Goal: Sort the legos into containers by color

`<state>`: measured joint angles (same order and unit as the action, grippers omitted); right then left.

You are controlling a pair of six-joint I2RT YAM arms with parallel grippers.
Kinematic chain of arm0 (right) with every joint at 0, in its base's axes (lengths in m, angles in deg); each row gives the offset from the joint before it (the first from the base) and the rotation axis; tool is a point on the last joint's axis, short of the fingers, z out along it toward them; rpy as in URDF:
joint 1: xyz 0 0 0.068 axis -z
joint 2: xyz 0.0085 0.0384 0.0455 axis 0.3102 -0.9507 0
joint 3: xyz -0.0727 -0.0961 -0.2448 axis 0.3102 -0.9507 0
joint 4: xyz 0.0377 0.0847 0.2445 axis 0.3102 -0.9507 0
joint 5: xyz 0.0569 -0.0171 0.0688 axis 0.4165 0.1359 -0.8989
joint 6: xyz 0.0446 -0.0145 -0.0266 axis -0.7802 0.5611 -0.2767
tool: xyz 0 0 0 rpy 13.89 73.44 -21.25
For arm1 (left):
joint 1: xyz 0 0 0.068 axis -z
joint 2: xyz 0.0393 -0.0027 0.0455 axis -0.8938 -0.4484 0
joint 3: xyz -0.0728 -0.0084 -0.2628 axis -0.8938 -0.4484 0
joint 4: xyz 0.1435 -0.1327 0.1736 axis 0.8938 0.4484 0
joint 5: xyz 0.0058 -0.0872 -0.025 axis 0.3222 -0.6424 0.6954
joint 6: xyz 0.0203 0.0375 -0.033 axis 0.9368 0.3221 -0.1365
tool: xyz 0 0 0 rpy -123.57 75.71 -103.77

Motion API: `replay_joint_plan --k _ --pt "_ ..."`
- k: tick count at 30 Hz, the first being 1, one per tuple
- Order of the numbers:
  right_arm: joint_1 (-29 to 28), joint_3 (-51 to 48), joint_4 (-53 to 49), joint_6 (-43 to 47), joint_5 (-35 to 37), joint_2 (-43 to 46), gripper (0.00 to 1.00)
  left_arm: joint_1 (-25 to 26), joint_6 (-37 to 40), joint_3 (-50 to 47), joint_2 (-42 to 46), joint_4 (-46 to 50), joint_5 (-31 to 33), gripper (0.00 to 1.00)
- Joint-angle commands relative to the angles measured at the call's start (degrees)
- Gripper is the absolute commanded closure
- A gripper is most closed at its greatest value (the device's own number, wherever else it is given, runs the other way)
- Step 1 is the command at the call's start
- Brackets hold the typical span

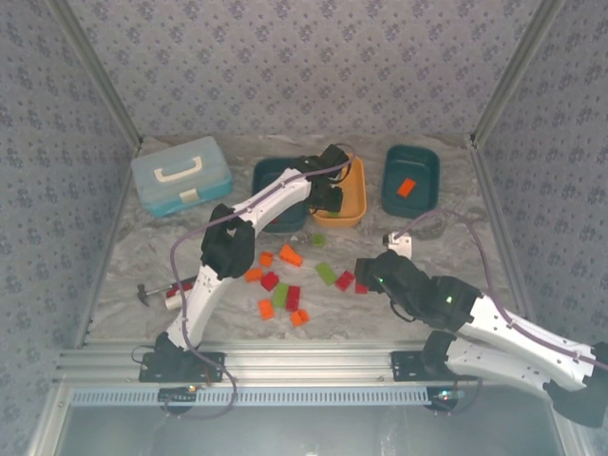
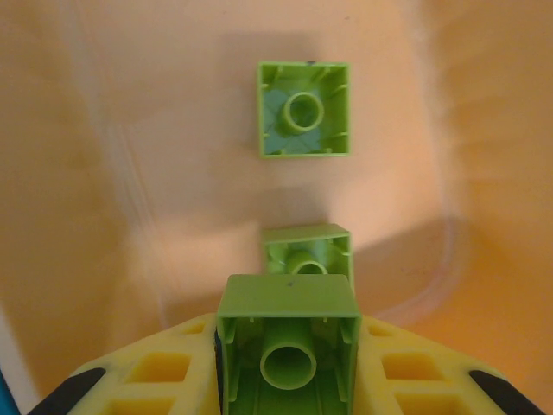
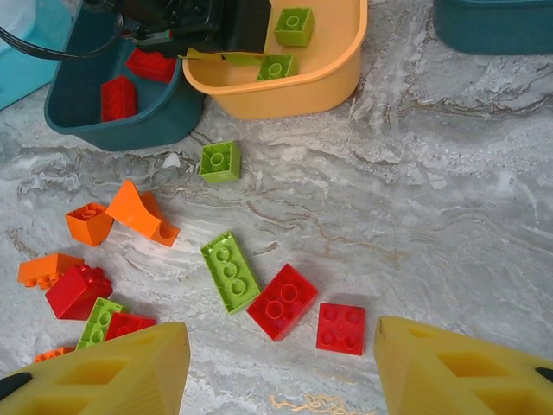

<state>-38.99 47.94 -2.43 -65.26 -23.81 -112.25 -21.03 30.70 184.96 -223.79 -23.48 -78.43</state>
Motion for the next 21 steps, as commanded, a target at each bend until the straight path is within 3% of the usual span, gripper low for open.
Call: replay_joint_plan --k 1,3,14,17,21 --pt "0.48 0.20 -0.21 0.39 -2.01 -1.37 0.40 -0.13 -0.98 2.91 -0.41 1.76 -2.35 0.62" --pt "0.46 -0.01 0.12 0.66 -3.04 -2.00 0.40 -0.14 -1.33 3.14 -0.10 1.76 -3.10 0.55" --pt "-1.54 0.05 3.62 7.34 -11.19 -6.93 0.41 -0.75 -3.28 7.07 5.73 3.59 -5.14 0.39" --pt "-4.64 1.33 5.92 9.27 -11.64 -10.24 0.40 -1.98 -5.21 4.98 11.20 2.62 -5.24 0.36" --pt "-7.87 3.97 8.05 10.98 -13.24 -16.91 0.37 -4.53 -9.02 -6.33 24.08 -2.63 -6.18 0.33"
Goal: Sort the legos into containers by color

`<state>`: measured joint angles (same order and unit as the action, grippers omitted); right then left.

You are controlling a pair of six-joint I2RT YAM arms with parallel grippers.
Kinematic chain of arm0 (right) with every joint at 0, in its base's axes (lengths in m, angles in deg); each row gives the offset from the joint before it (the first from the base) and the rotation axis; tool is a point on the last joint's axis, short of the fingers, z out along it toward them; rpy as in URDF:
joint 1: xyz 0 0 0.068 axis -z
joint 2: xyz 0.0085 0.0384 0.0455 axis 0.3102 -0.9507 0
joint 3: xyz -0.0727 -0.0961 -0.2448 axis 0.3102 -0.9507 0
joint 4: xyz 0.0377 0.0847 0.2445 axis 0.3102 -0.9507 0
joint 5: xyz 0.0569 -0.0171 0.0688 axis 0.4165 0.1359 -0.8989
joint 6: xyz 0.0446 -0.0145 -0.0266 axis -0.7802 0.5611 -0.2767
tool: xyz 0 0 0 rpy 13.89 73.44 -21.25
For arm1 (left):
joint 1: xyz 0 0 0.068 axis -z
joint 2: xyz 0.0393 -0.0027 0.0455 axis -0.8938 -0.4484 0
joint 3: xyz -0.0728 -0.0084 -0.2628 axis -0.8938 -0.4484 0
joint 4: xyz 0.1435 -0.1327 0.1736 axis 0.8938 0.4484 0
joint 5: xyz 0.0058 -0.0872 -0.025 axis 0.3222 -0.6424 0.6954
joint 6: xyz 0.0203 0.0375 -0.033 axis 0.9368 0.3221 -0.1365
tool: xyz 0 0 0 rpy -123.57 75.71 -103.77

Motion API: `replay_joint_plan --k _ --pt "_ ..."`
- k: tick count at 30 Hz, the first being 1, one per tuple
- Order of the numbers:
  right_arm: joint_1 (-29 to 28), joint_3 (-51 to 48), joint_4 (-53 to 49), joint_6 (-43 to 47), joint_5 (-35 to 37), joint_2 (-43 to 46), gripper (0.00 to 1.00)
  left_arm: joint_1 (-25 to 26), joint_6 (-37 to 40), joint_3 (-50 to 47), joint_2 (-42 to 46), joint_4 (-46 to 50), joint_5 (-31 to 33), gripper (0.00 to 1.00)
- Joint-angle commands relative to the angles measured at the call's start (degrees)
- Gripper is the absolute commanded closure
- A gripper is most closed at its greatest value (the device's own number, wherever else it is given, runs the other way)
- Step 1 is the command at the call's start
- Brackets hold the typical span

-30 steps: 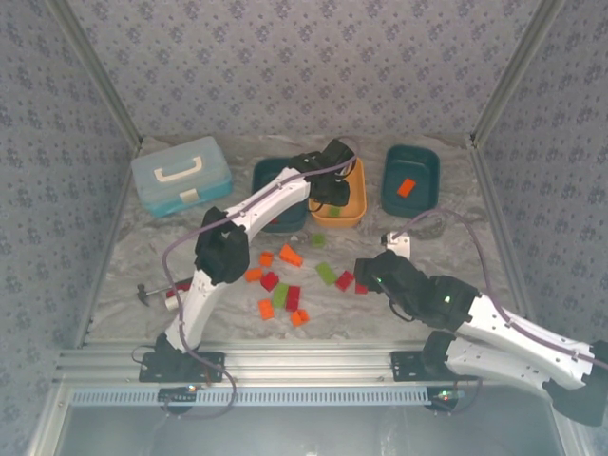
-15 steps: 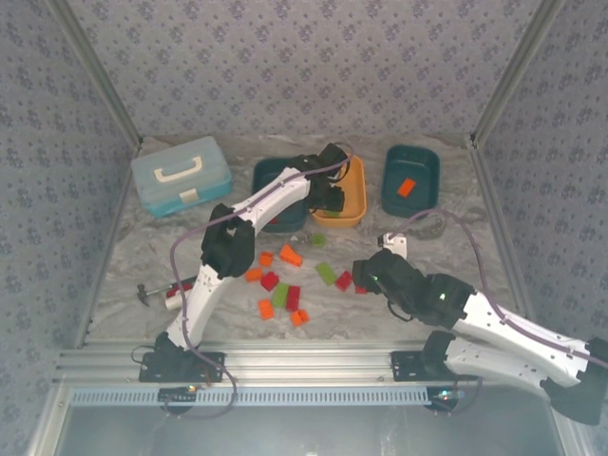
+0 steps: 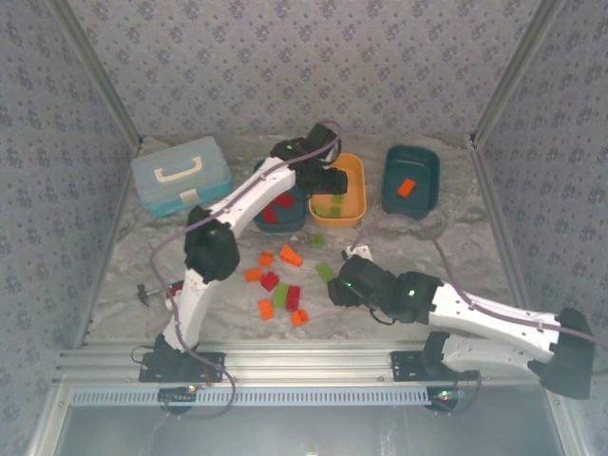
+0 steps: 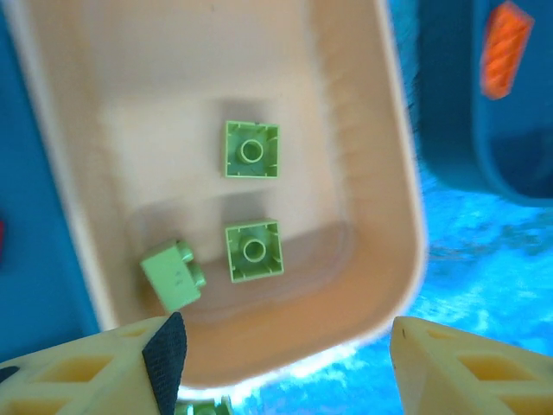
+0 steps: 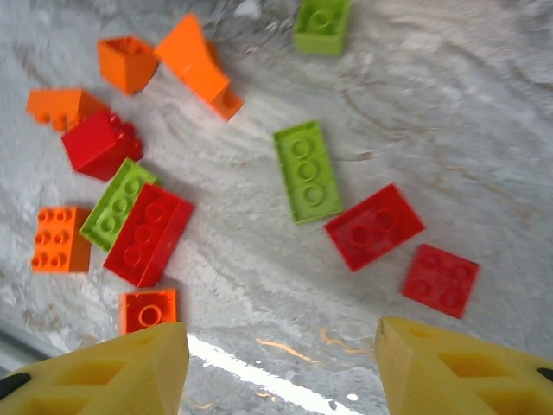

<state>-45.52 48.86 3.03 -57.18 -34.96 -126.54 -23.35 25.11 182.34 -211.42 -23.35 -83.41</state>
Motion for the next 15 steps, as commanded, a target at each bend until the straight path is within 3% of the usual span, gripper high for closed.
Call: replay_joint_plan --k 1,9,15 --pt "-2.13 3.99 2.86 3.33 -2.85 -4.77 0.36 -2.81 -4.13 -7.14 15.61 -3.97 -1.06 0.33" --pt "-7.30 9.39 6.18 3.00 -8.18 -21.91 0.17 -6.13 -9.55 -41.28 48.46 -10.10 2.92 0.27" --pt "-6.96 13.37 6.43 0.66 -11.58 -33.34 0.15 -6.17 -11.93 -59.04 68.69 -7.43 3.55 0.24"
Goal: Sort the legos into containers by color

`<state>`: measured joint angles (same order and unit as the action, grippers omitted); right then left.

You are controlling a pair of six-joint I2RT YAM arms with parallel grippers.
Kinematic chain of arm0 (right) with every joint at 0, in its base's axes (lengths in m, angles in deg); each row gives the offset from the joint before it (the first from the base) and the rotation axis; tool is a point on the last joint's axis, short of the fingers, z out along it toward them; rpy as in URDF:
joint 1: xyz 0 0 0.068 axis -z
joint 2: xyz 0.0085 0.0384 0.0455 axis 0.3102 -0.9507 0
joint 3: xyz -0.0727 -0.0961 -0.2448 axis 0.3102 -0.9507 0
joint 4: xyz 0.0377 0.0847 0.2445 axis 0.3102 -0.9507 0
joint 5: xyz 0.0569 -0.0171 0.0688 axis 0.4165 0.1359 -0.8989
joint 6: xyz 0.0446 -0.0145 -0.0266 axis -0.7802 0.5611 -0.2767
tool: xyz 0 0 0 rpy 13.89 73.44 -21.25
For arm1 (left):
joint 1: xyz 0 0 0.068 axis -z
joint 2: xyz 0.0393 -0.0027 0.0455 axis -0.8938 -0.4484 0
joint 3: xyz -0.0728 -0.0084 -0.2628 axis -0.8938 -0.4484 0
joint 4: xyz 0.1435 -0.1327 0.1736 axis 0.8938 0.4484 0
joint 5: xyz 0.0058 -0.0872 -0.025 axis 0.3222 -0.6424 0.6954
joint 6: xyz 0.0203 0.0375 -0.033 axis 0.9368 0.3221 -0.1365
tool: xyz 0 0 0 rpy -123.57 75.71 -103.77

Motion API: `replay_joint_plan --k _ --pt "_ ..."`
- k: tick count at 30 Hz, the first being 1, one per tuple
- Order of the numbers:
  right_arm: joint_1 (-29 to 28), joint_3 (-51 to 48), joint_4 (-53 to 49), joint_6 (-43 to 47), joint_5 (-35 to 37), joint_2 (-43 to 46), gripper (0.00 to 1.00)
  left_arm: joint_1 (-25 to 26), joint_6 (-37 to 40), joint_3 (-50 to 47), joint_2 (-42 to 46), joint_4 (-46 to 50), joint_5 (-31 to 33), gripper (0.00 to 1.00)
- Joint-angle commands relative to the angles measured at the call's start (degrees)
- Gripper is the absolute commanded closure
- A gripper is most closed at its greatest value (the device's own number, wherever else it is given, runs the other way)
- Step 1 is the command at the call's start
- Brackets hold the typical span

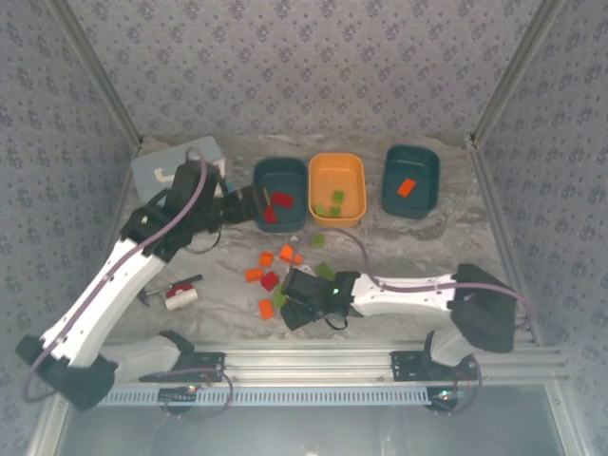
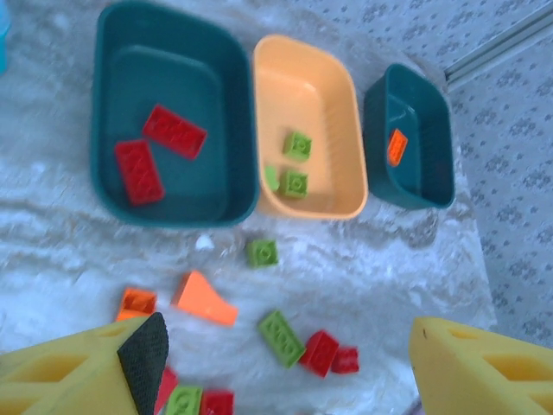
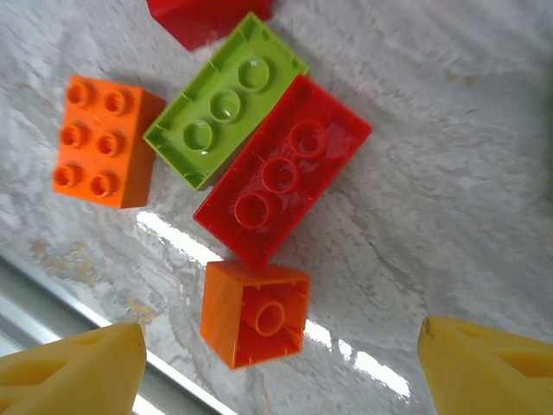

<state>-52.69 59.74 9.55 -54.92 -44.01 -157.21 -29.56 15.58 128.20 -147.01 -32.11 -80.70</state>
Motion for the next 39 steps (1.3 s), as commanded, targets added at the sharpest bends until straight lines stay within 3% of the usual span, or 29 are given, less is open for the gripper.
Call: replay_joint_plan --k 1,6,12,19,32,39 --pt "0.19 3.24 0.00 -1.60 -3.15 -4.34 0.15 0.04 -2.92 -6.94 7.13 2.53 0.90 0.24" --pt "0.44 5.84 -0.36 -2.76 -3.73 -9.43 0.21 0.15 -4.84 -12.02 16.12 7.63 0.58 0.24" --pt "0.12 7.08 -3.68 -3.99 -2.74 -11.22 0.28 0.15 -6.27 -13.55 19.73 10.23 0.51 0.24" --pt "-1.63 7.05 -6.90 -5.10 -0.53 -10.85 0.33 0.12 -6.83 -14.08 20.32 9.34 0.24 0.24" --pt "-0.78 7.25 -3.95 -4.72 -0.80 -12.08 0.51 0.17 -6.74 -16.24 20.20 8.15 -0.99 0.24" --pt "-0.97 7.71 -7.65 -5.62 1.96 -6.40 0.59 0.37 -6.74 -19.42 21.49 3.34 -7.27 0.25"
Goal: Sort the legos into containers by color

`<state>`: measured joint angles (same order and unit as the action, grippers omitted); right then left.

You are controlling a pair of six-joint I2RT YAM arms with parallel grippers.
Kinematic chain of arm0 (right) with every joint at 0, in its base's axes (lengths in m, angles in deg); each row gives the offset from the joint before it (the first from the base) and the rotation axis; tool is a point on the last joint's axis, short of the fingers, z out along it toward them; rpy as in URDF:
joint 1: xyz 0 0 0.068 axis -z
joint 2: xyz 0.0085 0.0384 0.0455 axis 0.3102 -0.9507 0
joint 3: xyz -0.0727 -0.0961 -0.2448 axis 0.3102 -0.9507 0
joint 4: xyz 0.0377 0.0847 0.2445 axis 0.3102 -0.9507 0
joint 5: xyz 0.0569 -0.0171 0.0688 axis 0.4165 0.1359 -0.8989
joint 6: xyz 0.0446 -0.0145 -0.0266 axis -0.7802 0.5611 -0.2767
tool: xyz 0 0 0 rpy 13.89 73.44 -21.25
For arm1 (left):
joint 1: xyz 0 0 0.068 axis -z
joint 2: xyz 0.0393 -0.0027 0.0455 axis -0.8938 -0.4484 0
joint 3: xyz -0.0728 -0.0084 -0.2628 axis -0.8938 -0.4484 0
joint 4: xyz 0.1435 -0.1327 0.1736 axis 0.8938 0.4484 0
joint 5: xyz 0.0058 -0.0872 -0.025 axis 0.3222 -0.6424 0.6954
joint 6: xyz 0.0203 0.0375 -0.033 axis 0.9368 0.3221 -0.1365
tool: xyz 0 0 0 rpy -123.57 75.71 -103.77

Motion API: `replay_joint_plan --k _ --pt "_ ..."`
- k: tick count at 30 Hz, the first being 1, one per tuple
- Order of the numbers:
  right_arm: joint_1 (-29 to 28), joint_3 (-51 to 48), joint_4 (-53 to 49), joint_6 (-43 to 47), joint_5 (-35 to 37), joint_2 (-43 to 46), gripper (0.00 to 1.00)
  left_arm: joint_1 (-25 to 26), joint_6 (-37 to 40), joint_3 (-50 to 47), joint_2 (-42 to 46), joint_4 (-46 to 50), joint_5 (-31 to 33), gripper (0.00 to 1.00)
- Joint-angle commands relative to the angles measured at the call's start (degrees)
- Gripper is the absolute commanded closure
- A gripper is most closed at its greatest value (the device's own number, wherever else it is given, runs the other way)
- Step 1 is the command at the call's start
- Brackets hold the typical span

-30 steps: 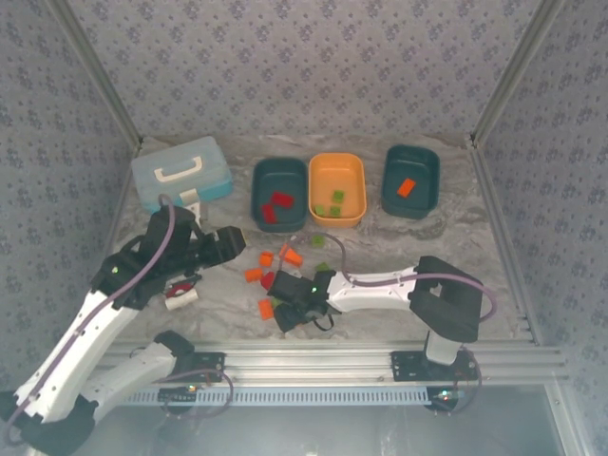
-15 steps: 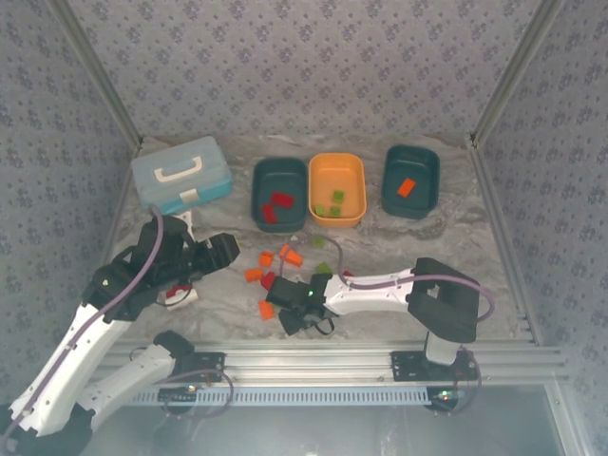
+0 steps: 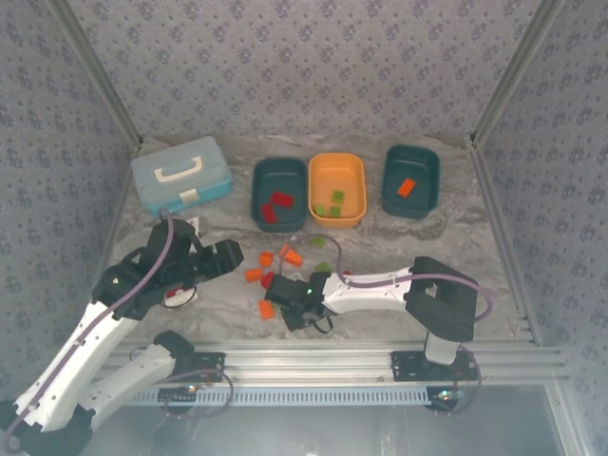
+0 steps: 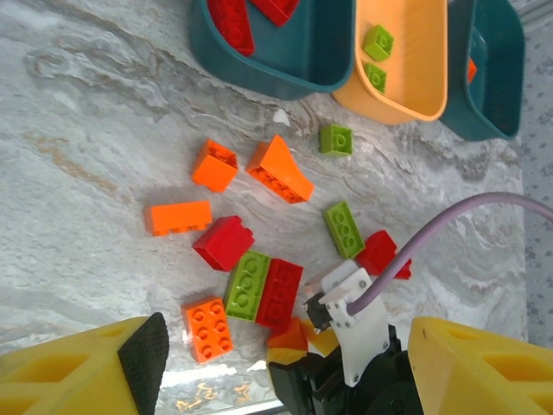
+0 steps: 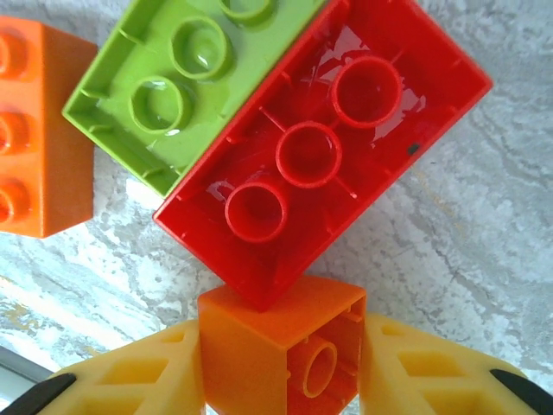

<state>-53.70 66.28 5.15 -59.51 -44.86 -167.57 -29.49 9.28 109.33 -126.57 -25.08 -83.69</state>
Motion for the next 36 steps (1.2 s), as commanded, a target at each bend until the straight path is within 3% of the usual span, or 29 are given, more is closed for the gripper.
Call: replay_joint_plan --k 1,7,13,19,22,28,36 --pt "0.33 1.03 -4.86 -1.21 3.59 6.21 0.60 0.45 -0.56 -0.90 1.25 -5.08 -5.68 0.25" --pt "8.27 2.78 -12.44 1.59 6.76 19.34 0.62 1.64 -1.52 -0.02 0.45 -9.66 -8.53 0.25" --pt "29.89 7.05 -15.70 10.58 6.49 25.71 0.63 4.58 -2.69 0.54 -3.94 -16.71 -8.01 0.24" --pt "55.34 14.53 -11.09 16.22 0.46 18.75 0.62 10.99 -2.69 1.72 -12.59 -22.82 -4.75 0.25" --pt "63.04 19.58 -10.07 17.57 -2.91 10.18 0.62 13.32 -2.88 2.36 -15.73 -25.22 -3.69 0.25" --pt "69.43 31.05 -12.22 19.29 -7.50 -7.00 0.61 15.39 -2.54 3.80 -18.93 -25.78 -2.23 0.25" --pt "70.49 41.70 -17.59 21.01 -11.68 -19.69 0.60 15.81 -2.55 3.38 -18.25 -23.99 -0.79 0.25"
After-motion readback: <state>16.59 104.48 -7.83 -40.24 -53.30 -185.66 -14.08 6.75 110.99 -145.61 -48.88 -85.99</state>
